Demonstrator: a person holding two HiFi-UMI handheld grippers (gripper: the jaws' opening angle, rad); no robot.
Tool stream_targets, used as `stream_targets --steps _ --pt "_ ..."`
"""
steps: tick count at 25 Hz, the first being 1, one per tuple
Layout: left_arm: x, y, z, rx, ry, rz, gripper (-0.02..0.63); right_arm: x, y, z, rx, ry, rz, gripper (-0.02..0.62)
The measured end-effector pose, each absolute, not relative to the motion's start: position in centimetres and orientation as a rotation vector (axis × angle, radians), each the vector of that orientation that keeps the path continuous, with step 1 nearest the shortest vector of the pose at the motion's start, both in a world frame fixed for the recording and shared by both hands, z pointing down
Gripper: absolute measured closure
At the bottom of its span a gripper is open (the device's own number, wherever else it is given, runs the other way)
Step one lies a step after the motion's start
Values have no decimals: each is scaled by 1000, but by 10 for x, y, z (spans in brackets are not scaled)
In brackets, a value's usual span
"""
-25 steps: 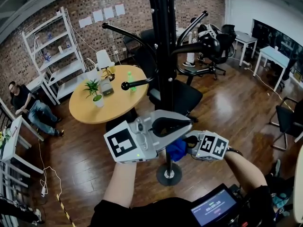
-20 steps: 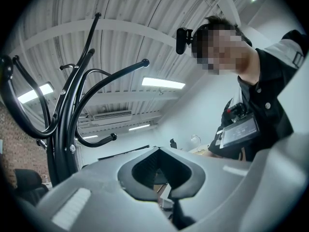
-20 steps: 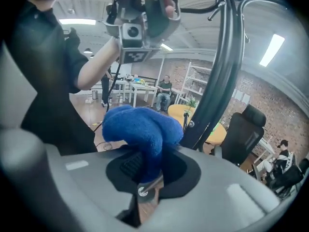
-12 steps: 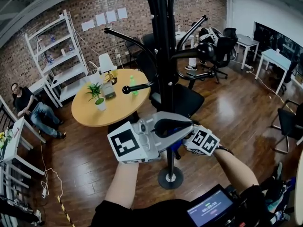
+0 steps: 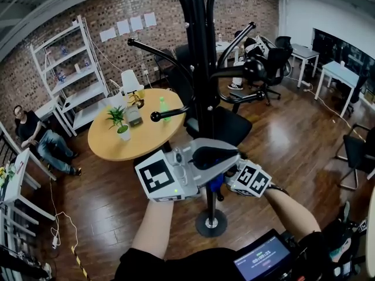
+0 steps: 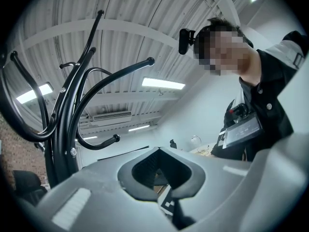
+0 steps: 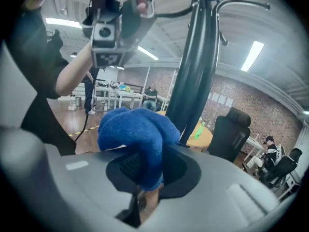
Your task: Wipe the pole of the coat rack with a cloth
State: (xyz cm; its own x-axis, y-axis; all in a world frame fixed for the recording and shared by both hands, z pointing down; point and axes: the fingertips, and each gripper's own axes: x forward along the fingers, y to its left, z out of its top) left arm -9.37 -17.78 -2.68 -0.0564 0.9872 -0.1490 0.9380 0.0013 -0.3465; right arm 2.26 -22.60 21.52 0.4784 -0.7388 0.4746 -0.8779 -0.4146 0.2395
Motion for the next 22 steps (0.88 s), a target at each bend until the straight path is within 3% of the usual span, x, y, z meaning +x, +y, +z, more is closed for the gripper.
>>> stream_targets --steps 4,9,22 --pt "-99 -177 -25 -2041 -2147 547 603 -1 -226 245 2211 -1399 504 546" --pt "-105 -172 -33 -1992 -2164 525 603 -48 -223 211 2090 -1594 469 546" --pt "-110 -134 -84 -2043 -2021 627 603 -63 -153 -40 2157 -1577 -442 546"
